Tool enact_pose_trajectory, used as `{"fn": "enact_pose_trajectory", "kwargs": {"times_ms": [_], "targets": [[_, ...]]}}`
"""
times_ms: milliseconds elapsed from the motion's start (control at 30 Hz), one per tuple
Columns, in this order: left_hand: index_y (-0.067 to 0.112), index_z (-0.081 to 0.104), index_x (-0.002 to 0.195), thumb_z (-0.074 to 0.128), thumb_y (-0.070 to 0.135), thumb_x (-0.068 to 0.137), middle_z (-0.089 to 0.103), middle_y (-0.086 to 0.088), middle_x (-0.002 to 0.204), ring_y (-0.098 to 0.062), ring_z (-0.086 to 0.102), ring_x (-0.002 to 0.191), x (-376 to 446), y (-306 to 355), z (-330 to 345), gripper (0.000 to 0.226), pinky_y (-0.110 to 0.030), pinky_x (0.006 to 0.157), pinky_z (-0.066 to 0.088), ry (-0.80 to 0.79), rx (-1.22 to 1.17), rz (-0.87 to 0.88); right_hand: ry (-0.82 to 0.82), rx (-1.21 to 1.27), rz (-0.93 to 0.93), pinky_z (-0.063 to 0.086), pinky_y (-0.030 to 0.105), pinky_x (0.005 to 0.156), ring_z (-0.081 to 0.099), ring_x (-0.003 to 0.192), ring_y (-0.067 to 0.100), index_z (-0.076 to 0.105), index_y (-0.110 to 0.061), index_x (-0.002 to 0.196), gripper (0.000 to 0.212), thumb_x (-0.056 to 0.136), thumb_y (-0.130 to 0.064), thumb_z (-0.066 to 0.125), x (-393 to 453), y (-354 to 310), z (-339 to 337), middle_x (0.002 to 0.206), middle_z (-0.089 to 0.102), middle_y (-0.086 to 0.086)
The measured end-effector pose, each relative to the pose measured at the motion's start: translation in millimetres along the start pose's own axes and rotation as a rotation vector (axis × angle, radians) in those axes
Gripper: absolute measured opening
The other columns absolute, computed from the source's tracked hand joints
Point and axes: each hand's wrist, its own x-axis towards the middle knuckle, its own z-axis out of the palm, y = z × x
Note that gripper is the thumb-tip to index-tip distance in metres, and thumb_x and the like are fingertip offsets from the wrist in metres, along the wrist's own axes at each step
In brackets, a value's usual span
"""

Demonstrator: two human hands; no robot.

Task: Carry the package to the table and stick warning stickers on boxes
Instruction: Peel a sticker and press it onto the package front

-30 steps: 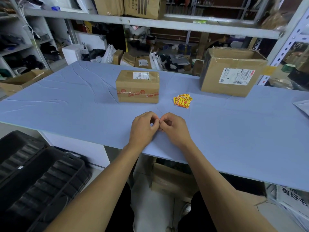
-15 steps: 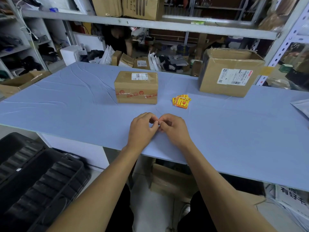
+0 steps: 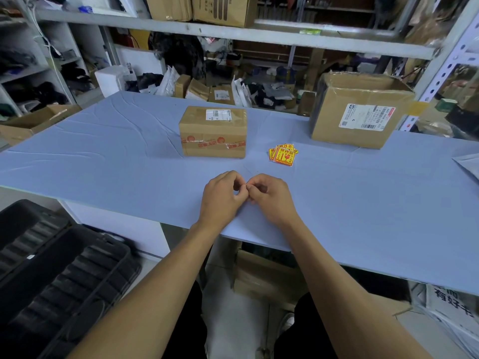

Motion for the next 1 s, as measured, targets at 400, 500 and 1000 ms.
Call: {"fn": "enact_pose_trajectory", "kwargs": {"times_ms": [400,500,1000], "targets": [[0.011,0.066,0.082,0.063,0.016,0.085,0.070,-0.001,0.082,-0.017,0.065,0.078,0.0,-0.4,1.0,0.006,-0.039,0.076,0.055,0.016,-0.041,0.028,0.046,0.020,0.027,0.047,0.013,0.063,0.059,0.057,-0.003,0.070,-0.010,0.082,0.016,0.091,-0.005,0.058,0.6,1.1,1.0,0.067,0.065,-0.008],[0.010,0.066,0.083,0.064,0.016,0.085,0.070,-0.002,0.083,-0.017,0.064,0.078,0.6,-1.6,1.6,0.006,-0.038,0.076,0.055,0.024,-0.028,0.034,0.033,0.023,0.023,0.047,0.012,0.064,0.061,0.058,-0.005,0.071,-0.005,0.087,0.015,0.093,-0.005,0.057,0.9,2.6,1.2,0.070,0.066,-0.008],[0.008,0.066,0.082,0.065,0.014,0.083,0.071,-0.003,0.082,-0.019,0.066,0.077,0.4,0.3,-0.1,0.006,-0.037,0.077,0.055,0.016,-0.025,0.023,-0.003,-0.104,-0.038,0.043,0.007,0.063,0.059,0.061,-0.008,0.070,-0.009,0.087,0.017,0.095,-0.007,0.056,1.6,2.5,1.1,0.068,0.062,-0.015]]}}
